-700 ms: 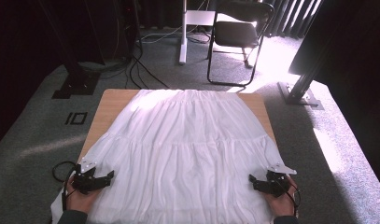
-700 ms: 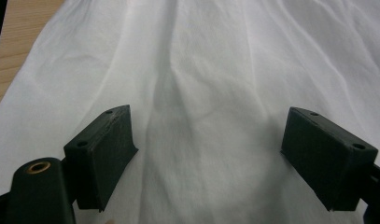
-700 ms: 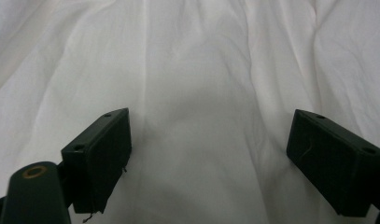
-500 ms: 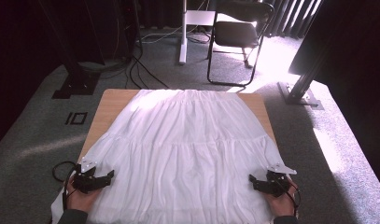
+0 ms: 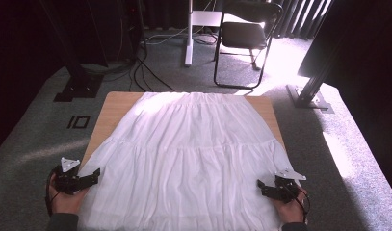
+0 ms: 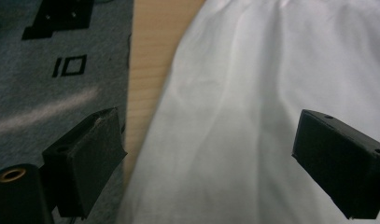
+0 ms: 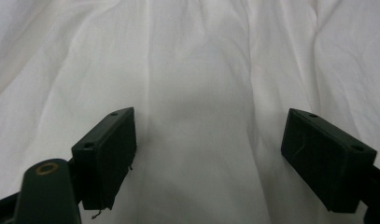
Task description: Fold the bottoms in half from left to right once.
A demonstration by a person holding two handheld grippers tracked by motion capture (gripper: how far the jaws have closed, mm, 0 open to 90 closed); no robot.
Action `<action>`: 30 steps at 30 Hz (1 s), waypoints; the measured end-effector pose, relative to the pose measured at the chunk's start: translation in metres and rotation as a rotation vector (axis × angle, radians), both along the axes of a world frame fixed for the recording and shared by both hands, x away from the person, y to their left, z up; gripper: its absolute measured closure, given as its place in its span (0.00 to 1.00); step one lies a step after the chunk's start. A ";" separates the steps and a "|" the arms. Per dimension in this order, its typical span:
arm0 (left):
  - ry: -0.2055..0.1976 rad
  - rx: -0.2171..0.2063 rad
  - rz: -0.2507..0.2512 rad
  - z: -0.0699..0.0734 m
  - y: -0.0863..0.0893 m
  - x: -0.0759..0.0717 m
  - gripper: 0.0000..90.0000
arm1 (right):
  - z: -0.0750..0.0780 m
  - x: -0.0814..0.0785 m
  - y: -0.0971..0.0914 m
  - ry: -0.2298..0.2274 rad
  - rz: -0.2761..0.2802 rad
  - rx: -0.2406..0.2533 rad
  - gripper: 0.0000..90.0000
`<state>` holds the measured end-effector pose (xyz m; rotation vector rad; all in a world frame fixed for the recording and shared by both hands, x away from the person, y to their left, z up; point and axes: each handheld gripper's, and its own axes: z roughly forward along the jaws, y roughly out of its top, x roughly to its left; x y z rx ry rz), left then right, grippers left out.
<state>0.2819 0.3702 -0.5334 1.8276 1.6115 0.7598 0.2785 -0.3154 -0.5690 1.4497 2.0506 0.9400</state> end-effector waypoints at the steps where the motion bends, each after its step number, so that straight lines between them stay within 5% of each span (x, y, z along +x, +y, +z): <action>1: 0.012 -0.004 0.001 -0.003 0.002 0.001 0.10 | 0.000 0.000 0.000 0.000 0.000 0.000 0.20; 6: 0.076 0.010 0.005 -0.020 0.008 0.003 0.10 | 0.000 0.000 0.000 0.000 0.000 0.000 0.20; 13: 0.084 -0.098 -0.016 -0.024 0.019 0.003 0.12 | 0.000 0.000 0.000 0.000 0.000 0.000 0.20; 16: 0.069 -0.125 0.015 -0.022 0.027 -0.002 0.27 | 0.000 0.000 0.000 0.000 0.000 0.000 0.20; 20: 0.054 -0.032 0.028 -0.016 0.024 -0.007 0.45 | 0.000 0.000 0.000 0.000 0.000 0.000 0.20; 22: 0.046 0.008 -0.002 -0.014 0.021 -0.008 0.70 | 0.000 0.000 0.000 0.000 0.000 0.000 0.20; 26: 0.057 0.116 -0.031 -0.012 0.009 -0.008 0.96 | 0.000 0.000 0.000 0.000 0.000 0.000 0.20; 30: 0.044 0.150 0.018 -0.006 0.021 -0.007 0.98 | 0.000 0.000 0.000 -0.001 0.000 0.000 0.20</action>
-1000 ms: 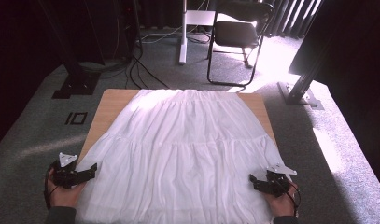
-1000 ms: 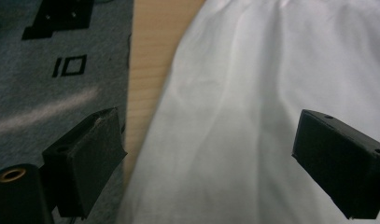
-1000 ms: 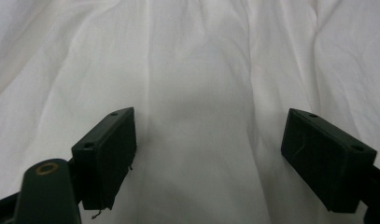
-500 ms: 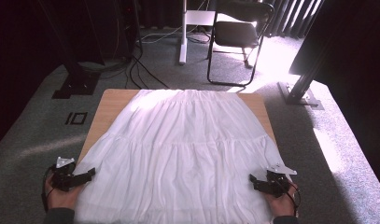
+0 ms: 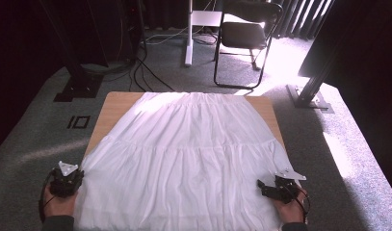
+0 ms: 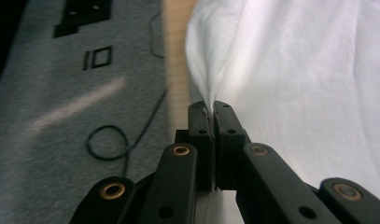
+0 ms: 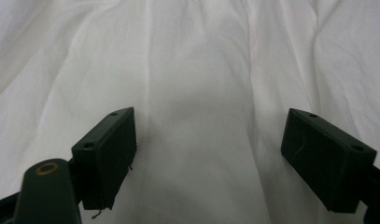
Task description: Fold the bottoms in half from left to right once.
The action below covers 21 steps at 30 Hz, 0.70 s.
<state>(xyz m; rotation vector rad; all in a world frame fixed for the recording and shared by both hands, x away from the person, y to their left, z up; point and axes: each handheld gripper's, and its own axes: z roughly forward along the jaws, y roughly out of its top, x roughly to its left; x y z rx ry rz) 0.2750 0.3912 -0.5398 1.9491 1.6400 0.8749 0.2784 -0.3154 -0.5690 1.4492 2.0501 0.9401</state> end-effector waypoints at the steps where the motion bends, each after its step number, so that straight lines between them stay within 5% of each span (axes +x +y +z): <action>1: -0.007 0.000 0.020 0.003 0.007 0.000 0.99 | 0.000 0.000 0.000 0.000 0.000 0.000 0.20; 12: -0.033 0.061 0.232 0.032 0.085 -0.001 0.99 | 0.003 -0.012 0.011 -0.035 -0.006 -0.014 0.37; 16: -0.043 0.042 0.332 0.038 0.106 -0.008 0.99 | 0.012 -0.017 0.007 -0.081 -0.022 0.007 0.39; 21: -0.088 0.047 0.295 0.051 0.095 -0.015 0.99 | 0.013 -0.019 -0.002 -0.070 -0.066 -0.005 0.40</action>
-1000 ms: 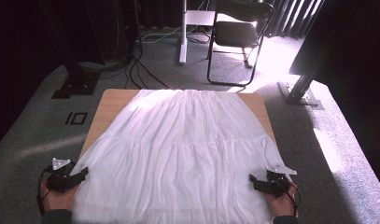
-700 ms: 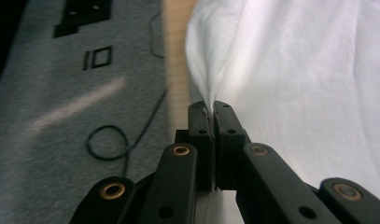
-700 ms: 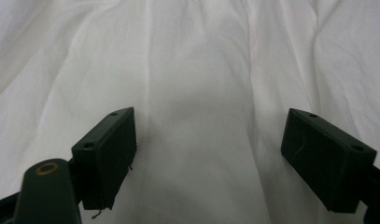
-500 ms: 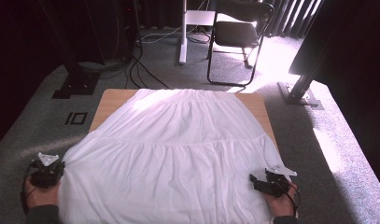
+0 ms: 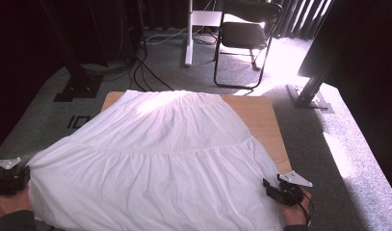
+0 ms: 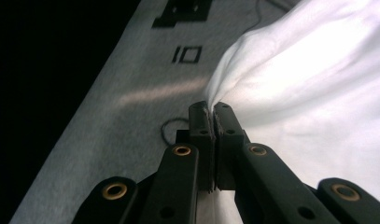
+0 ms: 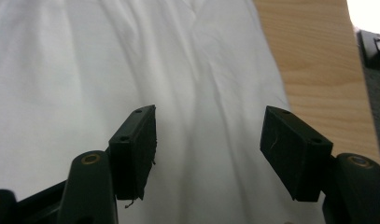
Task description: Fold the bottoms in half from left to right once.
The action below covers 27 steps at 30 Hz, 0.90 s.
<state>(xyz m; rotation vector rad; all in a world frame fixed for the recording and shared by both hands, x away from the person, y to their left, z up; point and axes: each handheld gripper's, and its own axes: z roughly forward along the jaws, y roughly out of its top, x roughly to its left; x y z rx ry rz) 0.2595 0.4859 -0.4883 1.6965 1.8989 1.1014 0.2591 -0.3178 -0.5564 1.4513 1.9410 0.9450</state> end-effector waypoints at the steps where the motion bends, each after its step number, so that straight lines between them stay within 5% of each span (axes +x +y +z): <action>1: -0.034 -0.006 -0.054 0.010 -0.014 -0.003 0.99 | -0.003 0.000 -0.004 0.015 -0.010 0.012 0.40; 7: -0.137 -0.056 -0.299 0.044 -0.068 -0.006 0.99 | -0.007 0.001 -0.004 0.037 0.000 0.002 0.40; 10: -0.158 -0.077 -0.404 0.055 -0.094 -0.004 0.99 | -0.009 0.002 -0.003 0.050 0.009 -0.013 0.40; 17: -0.140 -0.076 -0.559 0.063 -0.143 0.005 0.99 | -0.011 0.002 -0.003 0.053 0.020 -0.006 0.40; 27: -0.156 -0.163 -0.792 0.076 -0.214 0.021 0.99 | -0.012 0.002 -0.004 0.053 0.024 0.006 0.39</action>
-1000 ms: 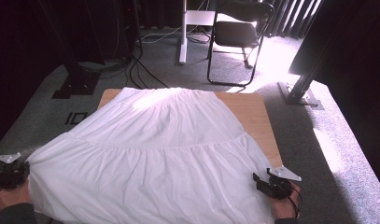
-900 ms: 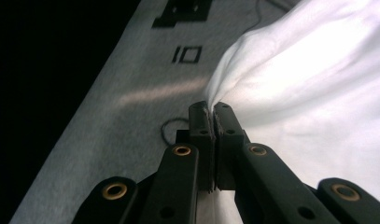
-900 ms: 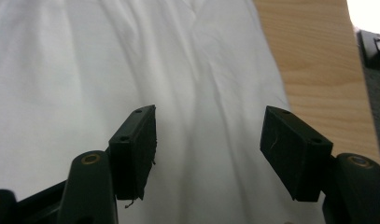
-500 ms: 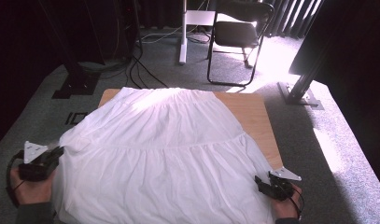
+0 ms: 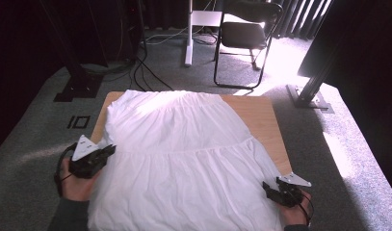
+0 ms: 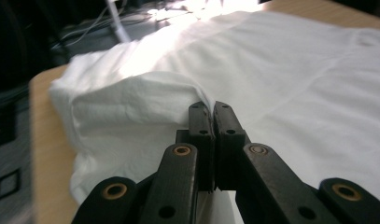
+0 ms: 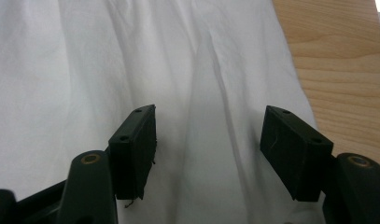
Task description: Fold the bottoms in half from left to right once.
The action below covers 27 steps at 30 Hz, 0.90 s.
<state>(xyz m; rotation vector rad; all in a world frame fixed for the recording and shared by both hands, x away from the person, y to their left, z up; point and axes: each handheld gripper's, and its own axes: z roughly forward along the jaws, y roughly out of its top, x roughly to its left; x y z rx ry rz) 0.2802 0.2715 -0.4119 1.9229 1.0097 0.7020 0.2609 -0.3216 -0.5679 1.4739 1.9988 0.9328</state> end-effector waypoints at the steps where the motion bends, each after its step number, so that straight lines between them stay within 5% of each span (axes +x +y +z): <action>1: -0.005 -0.004 -0.033 0.003 -0.011 0.002 0.99 | 0.000 0.000 0.000 0.000 0.001 0.001 0.39; 6: -0.021 0.005 -0.204 0.019 -0.079 0.016 0.99 | 0.000 0.000 0.000 0.000 0.002 0.002 0.39; 13: -0.033 -0.023 -0.478 0.038 -0.195 0.031 0.99 | 0.000 0.000 0.000 -0.001 0.003 0.003 0.39; 16: -0.016 -0.118 -0.646 0.045 -0.242 0.029 0.99 | 0.000 0.000 0.000 -0.001 0.004 0.004 0.39; 18: 0.006 -0.125 -0.723 0.041 -0.273 0.027 0.99 | 0.000 0.000 0.000 -0.001 0.004 0.004 0.39; 22: 0.134 -0.041 -0.739 0.005 -0.315 0.037 0.96 | 0.000 0.000 0.000 -0.001 0.003 0.004 0.39; 24: 0.203 -0.048 -0.743 -0.014 -0.318 0.044 0.82 | 0.000 0.000 0.000 -0.001 0.003 0.004 0.39; 27: 0.213 -0.063 -0.692 -0.023 -0.301 0.048 0.69 | 0.000 0.000 0.000 -0.001 0.002 0.004 0.39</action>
